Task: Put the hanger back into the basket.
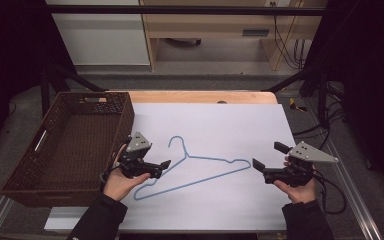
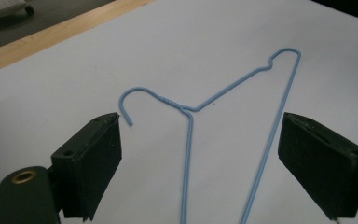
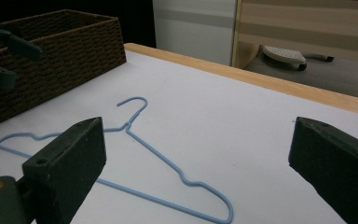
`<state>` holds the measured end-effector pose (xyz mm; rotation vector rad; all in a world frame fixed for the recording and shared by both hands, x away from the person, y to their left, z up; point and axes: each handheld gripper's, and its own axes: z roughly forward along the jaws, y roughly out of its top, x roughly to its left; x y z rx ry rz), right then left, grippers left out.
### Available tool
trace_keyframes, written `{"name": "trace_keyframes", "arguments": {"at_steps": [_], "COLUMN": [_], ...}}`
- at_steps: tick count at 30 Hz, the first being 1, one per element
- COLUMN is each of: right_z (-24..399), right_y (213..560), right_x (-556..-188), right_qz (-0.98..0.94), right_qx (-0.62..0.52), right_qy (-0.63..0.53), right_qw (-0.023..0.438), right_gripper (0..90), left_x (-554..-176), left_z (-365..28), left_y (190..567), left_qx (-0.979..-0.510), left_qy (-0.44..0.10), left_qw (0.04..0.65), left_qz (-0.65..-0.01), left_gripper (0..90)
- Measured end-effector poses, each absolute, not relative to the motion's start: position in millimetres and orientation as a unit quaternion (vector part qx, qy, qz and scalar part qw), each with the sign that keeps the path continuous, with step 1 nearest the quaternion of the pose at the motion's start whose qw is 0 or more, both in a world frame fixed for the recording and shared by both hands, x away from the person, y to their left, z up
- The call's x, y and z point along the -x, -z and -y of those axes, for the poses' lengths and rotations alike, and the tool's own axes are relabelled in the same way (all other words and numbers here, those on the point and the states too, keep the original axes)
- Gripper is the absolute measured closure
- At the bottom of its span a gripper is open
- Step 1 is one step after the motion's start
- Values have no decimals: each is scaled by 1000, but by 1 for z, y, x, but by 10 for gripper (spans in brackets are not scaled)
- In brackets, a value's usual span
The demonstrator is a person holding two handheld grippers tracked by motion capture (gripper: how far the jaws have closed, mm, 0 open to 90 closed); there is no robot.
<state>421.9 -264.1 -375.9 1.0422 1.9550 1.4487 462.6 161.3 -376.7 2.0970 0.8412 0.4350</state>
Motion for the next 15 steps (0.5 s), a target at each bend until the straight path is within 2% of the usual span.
{"name": "trace_keyframes", "arguments": {"at_steps": [9,15], "right_z": [261,259], "right_y": [378,380], "right_x": [-423,-424], "right_qz": [-721,-723], "right_qx": [-380,-380], "right_qy": [-527,-525], "right_qw": [242,240], "right_gripper": [43,44], "left_x": [-482,-494], "left_z": [-140,-131], "left_y": [400,416], "left_qx": [-858,-872], "left_qy": [-151,-140], "left_qw": [359,328], "left_qz": [-335,-334], "left_gripper": [162,246]}}
